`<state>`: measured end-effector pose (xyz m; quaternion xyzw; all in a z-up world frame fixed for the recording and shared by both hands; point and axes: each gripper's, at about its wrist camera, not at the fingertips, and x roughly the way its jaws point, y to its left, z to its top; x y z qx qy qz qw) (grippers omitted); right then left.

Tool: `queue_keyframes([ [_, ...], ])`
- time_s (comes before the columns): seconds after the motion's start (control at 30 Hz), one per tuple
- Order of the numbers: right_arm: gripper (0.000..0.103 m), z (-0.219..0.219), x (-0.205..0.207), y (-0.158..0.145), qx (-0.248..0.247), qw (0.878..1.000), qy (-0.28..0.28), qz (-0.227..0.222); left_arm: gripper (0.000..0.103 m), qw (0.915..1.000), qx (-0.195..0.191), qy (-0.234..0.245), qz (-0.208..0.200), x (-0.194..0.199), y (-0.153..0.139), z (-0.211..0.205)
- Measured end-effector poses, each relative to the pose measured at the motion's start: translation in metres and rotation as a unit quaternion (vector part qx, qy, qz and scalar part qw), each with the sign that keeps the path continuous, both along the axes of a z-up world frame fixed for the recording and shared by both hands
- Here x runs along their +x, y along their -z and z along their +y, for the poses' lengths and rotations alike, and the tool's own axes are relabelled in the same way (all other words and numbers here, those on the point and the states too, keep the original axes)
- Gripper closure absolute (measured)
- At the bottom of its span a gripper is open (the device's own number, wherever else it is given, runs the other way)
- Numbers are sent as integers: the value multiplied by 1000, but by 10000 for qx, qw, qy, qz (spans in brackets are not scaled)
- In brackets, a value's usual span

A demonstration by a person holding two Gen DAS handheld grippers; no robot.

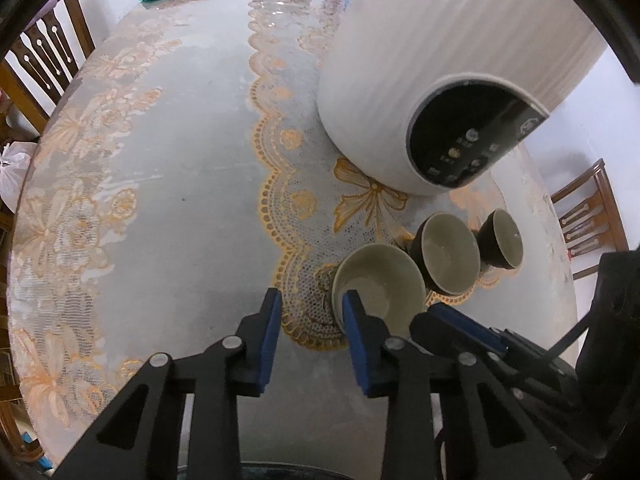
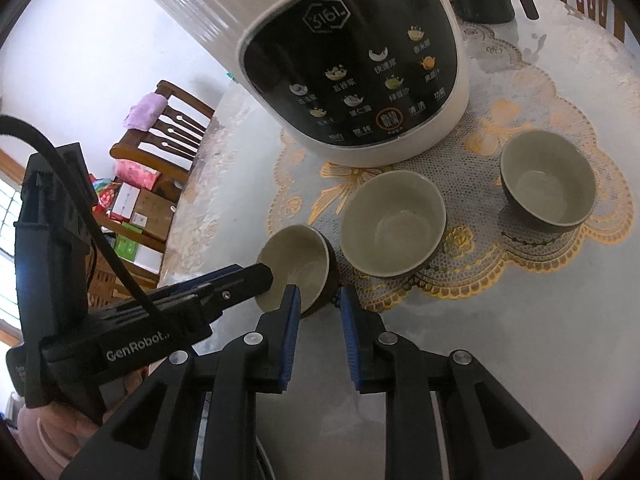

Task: Organize plates and bowls
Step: 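Grasp the nearest bowl's rim with the left tool while the right tool grips it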

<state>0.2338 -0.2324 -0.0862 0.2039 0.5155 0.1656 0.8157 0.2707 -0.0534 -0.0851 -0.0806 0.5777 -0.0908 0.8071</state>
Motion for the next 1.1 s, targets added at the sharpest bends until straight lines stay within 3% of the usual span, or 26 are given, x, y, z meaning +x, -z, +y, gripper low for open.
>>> queue_keyframes([
  [0.33, 83, 12, 8, 7, -66, 9999, -86, 71, 94, 9996, -172, 213, 76, 2, 8, -11],
  [1.1, 84, 18, -18, -13, -154, 9997, -186, -36, 95, 9997, -218, 130, -58, -37, -20, -7],
])
